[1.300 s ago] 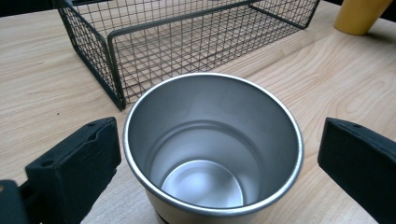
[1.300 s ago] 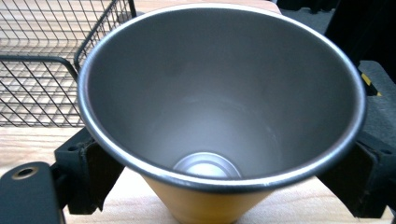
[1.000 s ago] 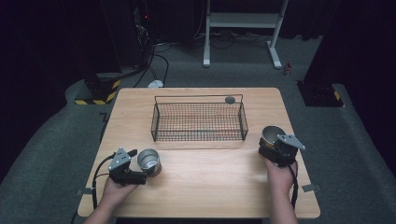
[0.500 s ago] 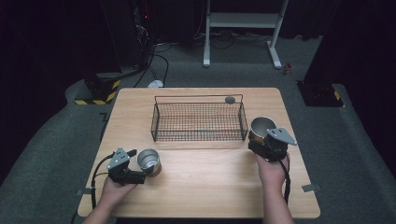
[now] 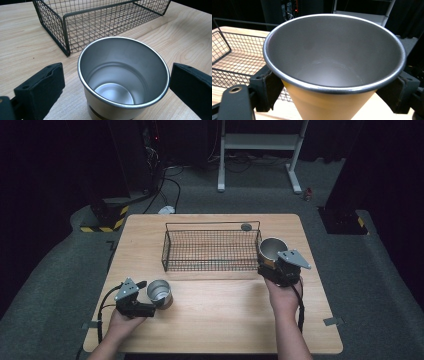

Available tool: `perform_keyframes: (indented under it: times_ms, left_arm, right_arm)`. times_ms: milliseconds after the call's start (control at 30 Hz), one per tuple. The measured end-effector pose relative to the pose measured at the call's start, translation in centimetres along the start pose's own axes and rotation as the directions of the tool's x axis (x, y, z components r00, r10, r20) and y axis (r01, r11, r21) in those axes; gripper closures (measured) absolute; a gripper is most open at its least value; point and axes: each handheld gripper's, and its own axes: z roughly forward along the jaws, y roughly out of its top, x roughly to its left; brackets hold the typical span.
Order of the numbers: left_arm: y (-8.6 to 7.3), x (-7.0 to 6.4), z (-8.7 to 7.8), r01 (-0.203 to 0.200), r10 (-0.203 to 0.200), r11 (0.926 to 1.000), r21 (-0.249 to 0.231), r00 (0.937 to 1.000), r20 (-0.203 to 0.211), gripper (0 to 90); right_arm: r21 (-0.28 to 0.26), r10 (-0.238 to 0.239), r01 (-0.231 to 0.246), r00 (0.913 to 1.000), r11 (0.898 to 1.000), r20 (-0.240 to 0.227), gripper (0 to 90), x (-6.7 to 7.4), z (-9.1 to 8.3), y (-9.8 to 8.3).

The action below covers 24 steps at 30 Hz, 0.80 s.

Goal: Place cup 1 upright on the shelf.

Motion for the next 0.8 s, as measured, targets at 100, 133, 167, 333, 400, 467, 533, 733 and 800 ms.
perform_keyframes:
  times_ms: [100,133,167,333,400,467,533,733,800]
  left_arm:
    - [0.0,0.0,-0.1,-0.004,0.004,1.0,-0.003,1.0,0.001,1.4]
    - [0.0,0.0,-0.1,-0.002,0.002,1.0,-0.005,1.0,0.0,1.5]
    - [0.0,0.0,0.0,0.002,-0.002,1.0,-0.006,1.0,0.001,1.4]
    - [-0.1,0.2,0.0,0.014,-0.014,0.9999,-0.007,0.9999,0.006,1.6]
    - [-0.1,0.2,0.0,0.009,-0.009,0.9999,-0.009,0.9999,0.005,1.6]
    - [-0.1,0.1,-0.1,0.0,0.0,0.9999,-0.011,1.0,-0.002,1.6]
    - [-0.1,0.1,-0.1,-0.001,0.001,0.9999,-0.014,1.0,-0.003,1.5]
    - [-0.1,0.1,-0.1,-0.007,0.007,0.9999,-0.014,1.0,-0.003,1.5]
    - [-0.1,0.1,-0.1,-0.001,0.001,0.9999,-0.016,1.0,0.0,1.5]
  right_arm:
    - [-0.004,-0.005,0.005,0.9999,1.0,-0.01,15.3,0.5,0.2,0.6]
    - [-0.008,-0.008,0.008,0.9999,1.0,-0.011,15.3,0.6,0.2,0.8]
    - [-0.013,-0.005,0.005,0.9999,1.0,-0.016,15.3,0.9,0.3,1.1]
    - [-0.017,-0.017,0.017,0.9995,1.0,-0.028,15.3,1.6,0.8,2.0]
    - [-0.02,-0.019,0.019,0.9992,1.0,-0.034,15.3,1.8,0.9,2.3]
    - [-0.017,-0.016,0.015,0.9992,1.0,-0.036,15.3,2.1,1.2,2.5]
    - [-0.02,-0.017,0.016,0.9989,1.0,-0.043,15.3,2.4,1.4,2.8]
    - [-0.018,-0.023,0.022,0.9982,1.0,-0.055,15.3,3.2,2.3,3.4]
    - [-0.016,-0.029,0.028,0.9981,0.999,-0.055,15.4,3.5,2.6,3.5]
